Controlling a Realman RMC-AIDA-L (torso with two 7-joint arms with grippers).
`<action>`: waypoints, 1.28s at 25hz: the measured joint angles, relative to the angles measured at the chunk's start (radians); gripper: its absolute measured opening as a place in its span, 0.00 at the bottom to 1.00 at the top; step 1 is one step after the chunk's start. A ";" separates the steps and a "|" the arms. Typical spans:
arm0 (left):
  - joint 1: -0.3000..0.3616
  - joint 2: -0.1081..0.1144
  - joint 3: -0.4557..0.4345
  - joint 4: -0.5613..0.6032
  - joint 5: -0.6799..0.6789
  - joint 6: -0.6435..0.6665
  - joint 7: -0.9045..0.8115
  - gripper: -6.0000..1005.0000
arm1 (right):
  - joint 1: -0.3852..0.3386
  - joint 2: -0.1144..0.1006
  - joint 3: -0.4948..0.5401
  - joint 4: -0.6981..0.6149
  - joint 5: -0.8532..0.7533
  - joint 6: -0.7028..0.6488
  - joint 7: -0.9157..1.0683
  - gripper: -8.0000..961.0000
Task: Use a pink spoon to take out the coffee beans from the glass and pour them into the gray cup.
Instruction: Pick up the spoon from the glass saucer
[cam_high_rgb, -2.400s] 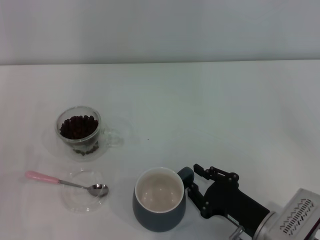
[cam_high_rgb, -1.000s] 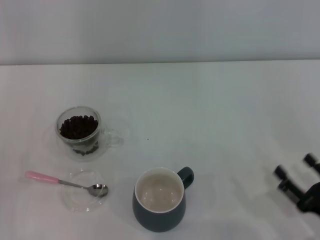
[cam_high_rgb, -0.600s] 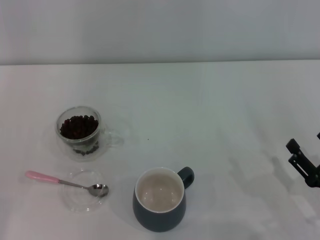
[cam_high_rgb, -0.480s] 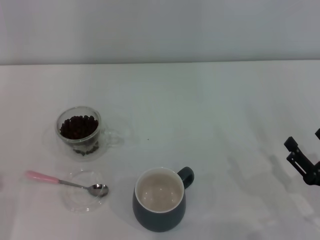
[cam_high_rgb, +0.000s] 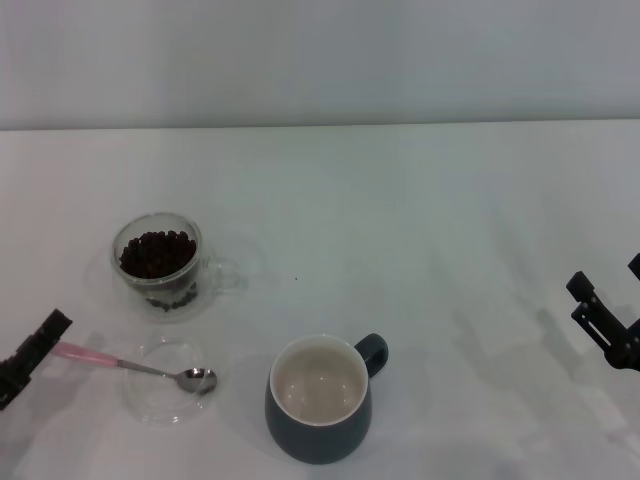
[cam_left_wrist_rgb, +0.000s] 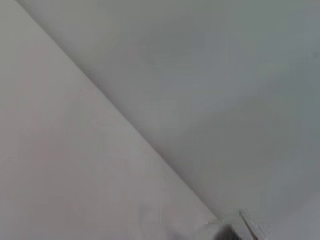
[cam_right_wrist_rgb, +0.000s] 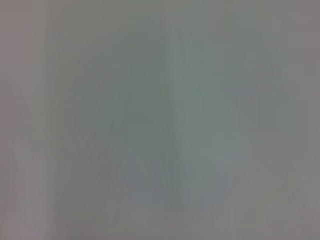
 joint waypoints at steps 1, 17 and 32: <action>-0.001 -0.001 0.000 -0.002 0.003 0.001 0.000 0.89 | 0.000 0.000 0.000 0.000 0.000 0.000 0.000 0.90; -0.023 -0.002 0.000 -0.028 0.080 0.030 -0.076 0.88 | 0.001 0.001 0.000 -0.001 0.000 0.001 0.000 0.90; -0.023 0.003 -0.004 -0.020 0.075 0.014 -0.108 0.61 | 0.001 0.002 0.000 -0.001 0.000 0.003 0.000 0.90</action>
